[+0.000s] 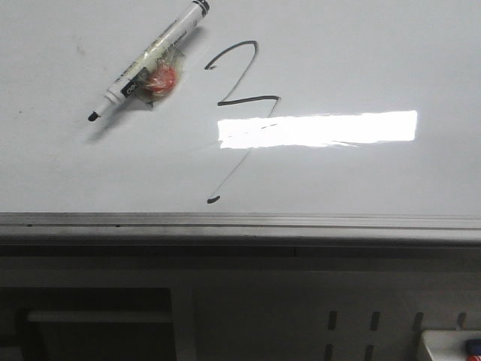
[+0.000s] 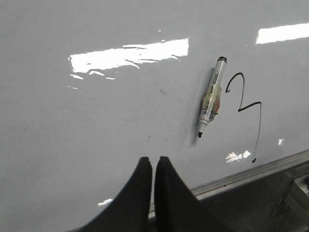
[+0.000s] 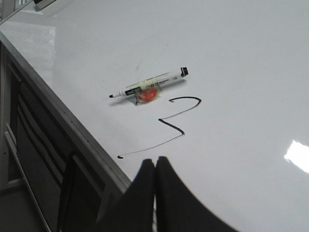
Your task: Write number 3 on whiteboard
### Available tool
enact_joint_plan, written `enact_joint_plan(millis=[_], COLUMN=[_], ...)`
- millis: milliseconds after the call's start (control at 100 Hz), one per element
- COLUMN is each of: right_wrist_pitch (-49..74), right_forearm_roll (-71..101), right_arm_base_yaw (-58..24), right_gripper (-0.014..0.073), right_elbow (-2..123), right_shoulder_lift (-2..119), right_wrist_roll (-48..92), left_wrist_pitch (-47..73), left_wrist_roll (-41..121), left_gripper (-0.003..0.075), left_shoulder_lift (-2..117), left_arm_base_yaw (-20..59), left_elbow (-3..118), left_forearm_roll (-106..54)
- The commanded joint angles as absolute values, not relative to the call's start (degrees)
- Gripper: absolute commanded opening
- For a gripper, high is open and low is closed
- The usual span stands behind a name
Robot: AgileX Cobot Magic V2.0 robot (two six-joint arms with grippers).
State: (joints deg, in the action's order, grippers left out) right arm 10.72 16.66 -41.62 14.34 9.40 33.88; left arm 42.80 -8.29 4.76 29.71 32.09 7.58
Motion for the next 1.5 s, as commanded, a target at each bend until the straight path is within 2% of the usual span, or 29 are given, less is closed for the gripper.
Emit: enact_joint_plan(millis=[0,690,840,980,1140,1270,1330,1490], right_wrist_pitch=[5.41,5.41,5.41,5.41,5.41,5.41,5.41,5.41], right_forearm_roll=[16.27,16.27,16.27,16.27,16.27,16.27,16.27,16.27], right_arm_base_yaw=[-41.23,-41.23,-41.23,-41.23,-41.23,-41.23,-41.23,-41.23], right_gripper=[-0.0045,-0.0045,-0.0045,-0.0045,-0.0045,-0.0045,-0.0045,-0.0045], right_elbow=[15.71,15.71,15.71,15.71,15.71,15.71,15.71,15.71], right_shoulder_lift=[9.78,9.78,9.78,9.78,9.78,9.78,9.78,9.78], right_wrist_roll=[34.17,34.17,34.17,34.17,34.17,34.17,34.17,34.17], left_wrist_pitch=[39.1,38.24,28.64,15.56,6.94,7.26,11.44,13.63], left_wrist_roll=[-8.46,-7.97,-5.1,-1.99,-1.99,-4.46,-4.8,-4.8], left_gripper=[-0.002,-0.002,-0.002,-0.002,-0.002,-0.002,-0.002,-0.002], left_shoulder_lift=[4.79,4.4,2.8,0.28,-1.4,-1.52,-1.54,-1.64], left_arm_base_yaw=[29.61,29.48,25.68,19.9,13.59,10.61,10.0,9.62], left_elbow=[33.27,31.82,23.69,13.0,3.02,-2.28,-2.16,-2.16], left_forearm_roll=[7.68,10.09,13.27,9.53,4.39,1.86,1.58,1.58])
